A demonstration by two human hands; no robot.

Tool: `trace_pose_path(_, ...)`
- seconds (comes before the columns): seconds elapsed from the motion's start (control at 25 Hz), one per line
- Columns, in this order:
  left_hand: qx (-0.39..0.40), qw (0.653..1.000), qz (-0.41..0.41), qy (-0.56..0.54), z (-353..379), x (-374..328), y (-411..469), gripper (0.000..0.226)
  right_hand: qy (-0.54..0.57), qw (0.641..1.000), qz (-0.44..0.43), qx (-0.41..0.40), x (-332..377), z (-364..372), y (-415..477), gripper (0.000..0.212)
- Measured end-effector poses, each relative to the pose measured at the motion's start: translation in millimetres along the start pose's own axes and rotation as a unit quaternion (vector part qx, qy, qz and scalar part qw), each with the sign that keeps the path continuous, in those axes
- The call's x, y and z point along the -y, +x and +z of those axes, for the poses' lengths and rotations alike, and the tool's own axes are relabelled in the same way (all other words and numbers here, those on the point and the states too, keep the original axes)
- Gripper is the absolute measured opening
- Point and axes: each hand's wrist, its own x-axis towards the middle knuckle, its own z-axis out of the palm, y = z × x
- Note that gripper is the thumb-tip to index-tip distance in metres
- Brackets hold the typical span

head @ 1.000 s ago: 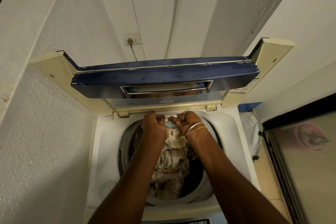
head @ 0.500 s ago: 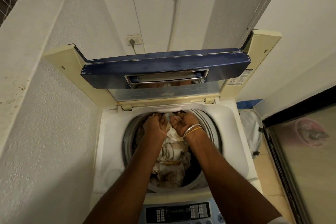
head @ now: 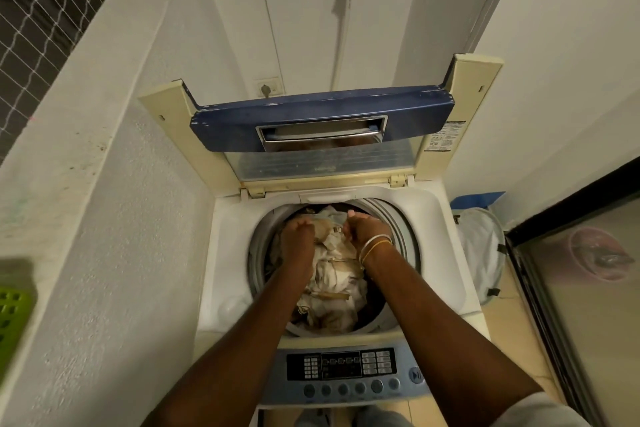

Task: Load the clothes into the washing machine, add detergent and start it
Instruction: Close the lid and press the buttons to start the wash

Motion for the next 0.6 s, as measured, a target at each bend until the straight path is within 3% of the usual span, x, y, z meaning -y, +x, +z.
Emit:
trace_pose_path(0.12,0.033,0.988,0.086,0.124,-6,-1,-21,0.030,-0.095,0.994,-0.057,-0.012,-6,-10,-12,0.022)
trace_pose_path(0.28,0.052,0.968,0.156,0.187,-12,-6,-49,0.028,-0.134,0.986,-0.096,-0.021,-9,-20,-30,0.024)
trace_pose_path(0.4,0.045,0.960,0.183,0.208,-12,-11,-63,0.029,-0.180,0.973,-0.139,-0.026,1,-27,-52,0.038)
trace_pose_path(0.6,0.070,0.933,0.233,0.267,-16,-15,-80,0.039,-0.392,0.879,-0.272,-0.004,3,-38,-80,0.054)
